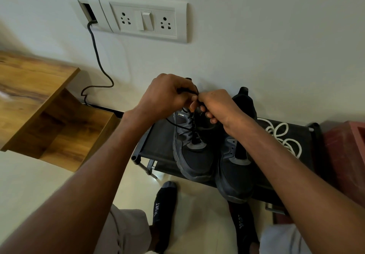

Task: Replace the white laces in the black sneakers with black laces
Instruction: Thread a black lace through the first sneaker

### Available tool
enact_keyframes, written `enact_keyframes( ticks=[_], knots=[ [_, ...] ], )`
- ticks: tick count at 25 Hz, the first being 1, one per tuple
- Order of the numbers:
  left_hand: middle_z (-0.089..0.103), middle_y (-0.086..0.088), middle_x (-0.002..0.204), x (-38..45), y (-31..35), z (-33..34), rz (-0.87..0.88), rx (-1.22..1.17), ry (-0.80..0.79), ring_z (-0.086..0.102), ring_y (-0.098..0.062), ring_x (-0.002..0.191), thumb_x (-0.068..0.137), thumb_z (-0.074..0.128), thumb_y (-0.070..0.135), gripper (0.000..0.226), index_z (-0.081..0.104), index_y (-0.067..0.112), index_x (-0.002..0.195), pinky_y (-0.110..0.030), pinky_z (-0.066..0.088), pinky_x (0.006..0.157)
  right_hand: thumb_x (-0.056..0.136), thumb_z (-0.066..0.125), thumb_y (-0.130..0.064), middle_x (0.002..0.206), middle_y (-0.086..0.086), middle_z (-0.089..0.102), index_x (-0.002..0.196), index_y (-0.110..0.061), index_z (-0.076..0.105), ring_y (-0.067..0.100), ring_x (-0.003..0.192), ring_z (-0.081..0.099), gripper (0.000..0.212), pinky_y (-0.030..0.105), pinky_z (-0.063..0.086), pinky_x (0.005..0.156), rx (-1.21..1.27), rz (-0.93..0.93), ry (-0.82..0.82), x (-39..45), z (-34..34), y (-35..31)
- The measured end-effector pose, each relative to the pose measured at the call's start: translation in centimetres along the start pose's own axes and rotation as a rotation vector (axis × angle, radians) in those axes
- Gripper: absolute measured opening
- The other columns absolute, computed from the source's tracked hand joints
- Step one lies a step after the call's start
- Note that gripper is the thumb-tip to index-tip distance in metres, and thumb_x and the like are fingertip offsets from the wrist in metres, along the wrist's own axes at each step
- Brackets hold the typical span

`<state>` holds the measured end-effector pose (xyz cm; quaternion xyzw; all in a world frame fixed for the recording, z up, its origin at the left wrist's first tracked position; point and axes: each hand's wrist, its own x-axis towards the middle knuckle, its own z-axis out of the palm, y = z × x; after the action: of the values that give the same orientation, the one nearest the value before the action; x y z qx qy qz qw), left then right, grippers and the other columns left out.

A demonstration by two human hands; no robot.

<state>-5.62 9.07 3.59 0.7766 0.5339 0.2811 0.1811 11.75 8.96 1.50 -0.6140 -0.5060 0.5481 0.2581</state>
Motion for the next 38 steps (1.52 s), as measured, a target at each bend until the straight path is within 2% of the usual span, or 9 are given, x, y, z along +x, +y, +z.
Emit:
enact_keyframes(
  ticks=[6,10,18,21,24,26,31,35,38],
  knots=[
    [0.048,0.010,0.046,0.3,1.0,-0.5,-0.476,-0.651,-0.139,0.036,-0.007,0.040,0.100,0.064,0.019,0.019,0.062,0.004,0.088,-0.019,0.028,0.041,0.100,0.064,-0.032,0.092,-0.004,0.069,0.094,-0.023,0.072,0.008,0.083,0.064,0.013,0.023,0.048,0.071,-0.258,-0.364,0.315,0.5,-0.2,0.6],
    [0.027,0.005,0.055,0.7,0.2,-0.2,-0.712,-0.933,-0.226,0.015,-0.011,0.046,0.097,0.064,0.027,0.021,0.060,0.015,0.080,-0.022,0.014,0.038,0.101,0.063,-0.026,0.092,-0.003,0.069,0.093,-0.019,0.074,0.006,0.077,0.063,0.016,0.020,0.045,0.069,-0.261,-0.466,0.210,0.4,0.3,0.5],
    [0.024,0.008,0.050,0.5,-0.5,-0.5,-0.821,-1.040,-0.139,0.013,-0.007,0.043,0.098,0.065,0.026,0.019,0.068,0.014,0.084,-0.021,0.009,0.040,0.104,0.057,-0.040,0.062,-0.003,0.059,0.063,-0.021,0.057,0.015,0.073,0.058,0.044,0.035,0.045,0.074,0.582,-0.295,-0.053,-1.4,-1.3,-1.9],
    [0.024,0.008,0.051,0.5,-0.7,-0.6,-0.840,-1.044,-0.121,0.013,-0.008,0.044,0.098,0.066,0.026,0.017,0.069,0.014,0.088,-0.021,0.011,0.039,0.100,0.058,-0.036,0.059,0.000,0.052,0.057,-0.022,0.044,0.017,0.059,0.048,0.048,0.031,0.039,0.060,0.975,-0.243,0.196,-0.7,-3.4,-2.3],
    [0.024,0.007,0.052,0.5,-0.5,-0.6,-0.837,-1.019,-0.130,0.013,-0.009,0.045,0.097,0.067,0.027,0.016,0.070,0.014,0.088,-0.021,0.012,0.037,0.092,0.066,-0.032,0.085,-0.003,0.061,0.087,-0.018,0.059,0.016,0.076,0.055,0.016,0.039,0.046,0.069,0.114,-0.284,0.793,0.2,-5.2,-0.7],
    [0.024,0.006,0.053,0.7,0.0,-0.3,-0.820,-1.000,-0.149,0.012,-0.009,0.045,0.097,0.067,0.027,0.015,0.070,0.014,0.090,-0.021,0.012,0.037,0.086,0.071,-0.028,0.120,0.000,0.059,0.120,-0.021,0.058,0.021,0.111,0.055,0.037,0.043,0.046,0.085,-0.420,-0.346,0.792,0.3,-4.5,0.4],
    [0.024,0.005,0.055,0.8,0.8,0.3,-0.779,-1.000,-0.194,0.012,-0.009,0.045,0.098,0.065,0.026,0.024,0.065,0.017,0.076,-0.022,0.010,0.037,0.085,0.084,-0.040,0.092,-0.008,0.075,0.101,-0.024,0.075,0.007,0.087,0.072,0.024,0.041,0.061,0.082,-0.311,-0.520,0.244,-0.3,-1.1,0.2],
    [0.024,0.004,0.056,0.7,0.4,0.4,-0.744,-0.963,-0.189,0.014,-0.010,0.046,0.099,0.066,0.029,0.023,0.071,0.016,0.080,-0.021,0.012,0.038,0.095,0.077,-0.023,0.067,-0.004,0.074,0.092,-0.018,0.079,0.011,0.064,0.073,0.007,0.039,0.063,0.071,-0.181,-0.525,0.263,-0.2,-1.1,0.0],
    [0.040,0.009,0.045,0.3,-1.2,0.1,-0.689,-0.432,-0.104,0.030,-0.006,0.038,0.099,0.068,0.032,0.024,0.076,0.011,0.093,-0.018,0.026,0.039,0.096,0.071,-0.024,0.076,-0.003,0.077,0.088,-0.020,0.079,0.020,0.075,0.075,0.012,0.040,0.064,0.075,-0.275,-0.354,0.530,0.5,-2.7,0.4]
  ],
)
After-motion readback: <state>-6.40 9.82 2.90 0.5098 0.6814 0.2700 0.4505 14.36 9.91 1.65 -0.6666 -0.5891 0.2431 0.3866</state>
